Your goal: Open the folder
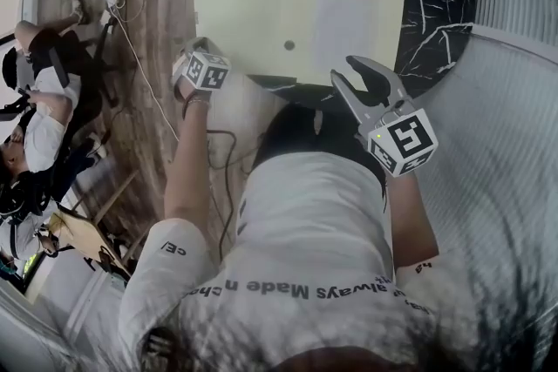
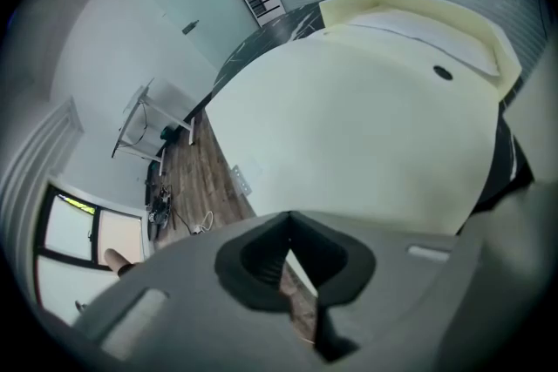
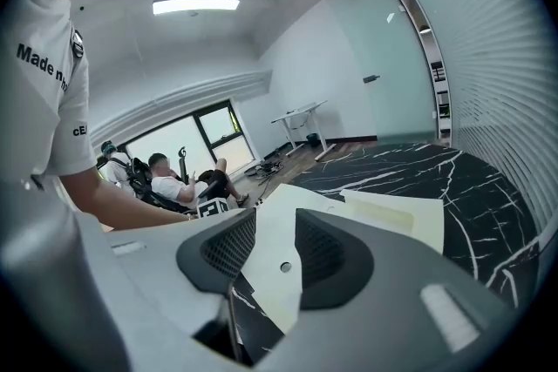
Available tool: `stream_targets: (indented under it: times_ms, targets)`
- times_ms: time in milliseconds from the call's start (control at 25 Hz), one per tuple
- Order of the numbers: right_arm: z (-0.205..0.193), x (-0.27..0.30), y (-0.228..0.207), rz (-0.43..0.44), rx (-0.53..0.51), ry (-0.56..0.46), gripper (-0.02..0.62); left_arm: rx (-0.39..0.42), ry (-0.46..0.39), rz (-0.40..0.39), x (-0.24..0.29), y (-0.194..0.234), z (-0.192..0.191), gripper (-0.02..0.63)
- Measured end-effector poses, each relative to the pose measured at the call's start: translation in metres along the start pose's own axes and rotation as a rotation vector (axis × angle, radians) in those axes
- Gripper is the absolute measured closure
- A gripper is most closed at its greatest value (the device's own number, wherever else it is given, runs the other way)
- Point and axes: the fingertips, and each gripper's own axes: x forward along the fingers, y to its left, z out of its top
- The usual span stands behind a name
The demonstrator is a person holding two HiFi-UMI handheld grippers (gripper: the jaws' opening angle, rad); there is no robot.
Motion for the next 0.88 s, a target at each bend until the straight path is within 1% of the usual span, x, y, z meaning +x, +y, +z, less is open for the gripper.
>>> stream_targets:
  times_ms: [160,360,560,880]
  targets:
    - [0.004,-0.017,-0.006,-0.035,0.0,-0.002,0.459,-0.044,0.0,-0.001,-0.004,0.001,0.0,0.604]
    - [0.012,-0.037,-0.012,-0.091,-0.026,-0.005,0.482,-0.121,-0.033,0.015,-0.024,0.008,0.004,0.604]
    - [0.025,-0.06,-0.018,-0.153,-0.059,-0.025,0.502,-0.178,-0.085,0.06,-0.056,0.018,0.014,0.604]
    - [0.048,-0.094,-0.015,-0.207,-0.088,-0.063,0.514,-0.245,-0.194,0.098,-0.122,0.022,0.041,0.604]
